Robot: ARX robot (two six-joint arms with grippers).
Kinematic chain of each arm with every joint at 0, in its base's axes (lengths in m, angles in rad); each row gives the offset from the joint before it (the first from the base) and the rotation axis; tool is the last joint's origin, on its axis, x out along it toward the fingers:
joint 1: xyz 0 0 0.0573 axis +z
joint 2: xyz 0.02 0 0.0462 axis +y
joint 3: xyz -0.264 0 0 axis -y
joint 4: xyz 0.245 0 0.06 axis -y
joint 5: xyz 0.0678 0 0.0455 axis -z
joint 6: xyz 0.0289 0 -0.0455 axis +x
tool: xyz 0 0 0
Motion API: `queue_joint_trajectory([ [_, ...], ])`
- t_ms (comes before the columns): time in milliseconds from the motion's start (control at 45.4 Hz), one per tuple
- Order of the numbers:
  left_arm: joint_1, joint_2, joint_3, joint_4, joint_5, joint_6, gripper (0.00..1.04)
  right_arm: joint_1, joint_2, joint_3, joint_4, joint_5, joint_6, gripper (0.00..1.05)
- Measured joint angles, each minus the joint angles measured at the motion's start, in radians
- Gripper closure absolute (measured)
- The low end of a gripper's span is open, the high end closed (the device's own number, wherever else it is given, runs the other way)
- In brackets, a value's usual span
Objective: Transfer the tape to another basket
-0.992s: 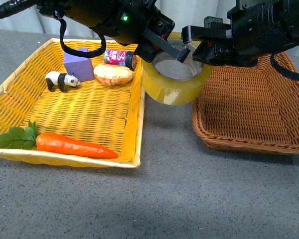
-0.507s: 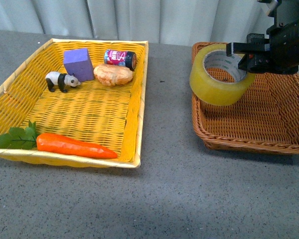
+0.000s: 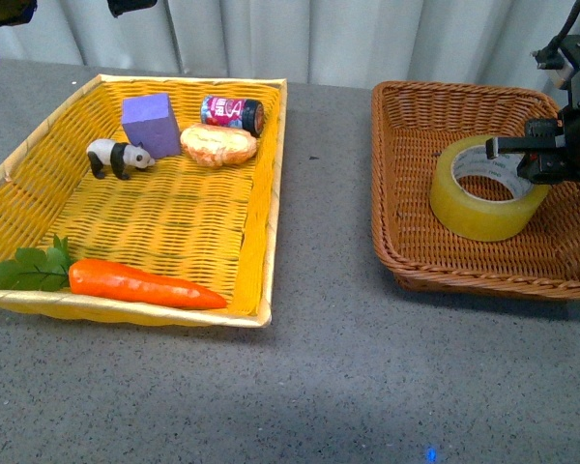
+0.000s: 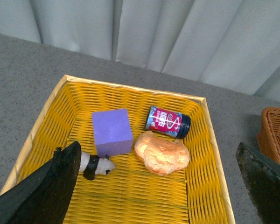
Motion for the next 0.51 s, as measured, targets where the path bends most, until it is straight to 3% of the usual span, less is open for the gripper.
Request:
queue_joint_trajectory([
  [132, 0.003, -0.001, -0.011, 0.002, -0.03, -0.003, 0.07, -0.005, 0.002, -0.01, 0.018, 0.0, -0.004, 0.81],
  [353, 0.017, -0.025, -0.045, 0.039, -0.145, -0.02, 0.07, -0.025, -0.084, -0.121, 0.16, -0.025, -0.027, 0.37],
  [397, 0.028, -0.027, -0.066, 0.089, -0.11, -0.002, 0.1, -0.031, -0.112, -0.138, 0.177, -0.026, -0.026, 0.28],
  [419, 0.036, -0.027, -0.101, 0.191, -0.042, 0.031, 0.15, -0.034, -0.124, -0.14, 0.181, -0.025, -0.026, 0.22],
  [441, 0.044, -0.03, -0.14, 0.285, 0.014, 0.068, 0.21, -0.037, -0.123, -0.164, 0.268, -0.02, -0.016, 0.22],
  [507, 0.053, -0.056, -0.229, 0.431, 0.063, 0.134, 0.33, -0.043, -0.106, -0.28, 0.654, -0.012, -0.012, 0.34],
])
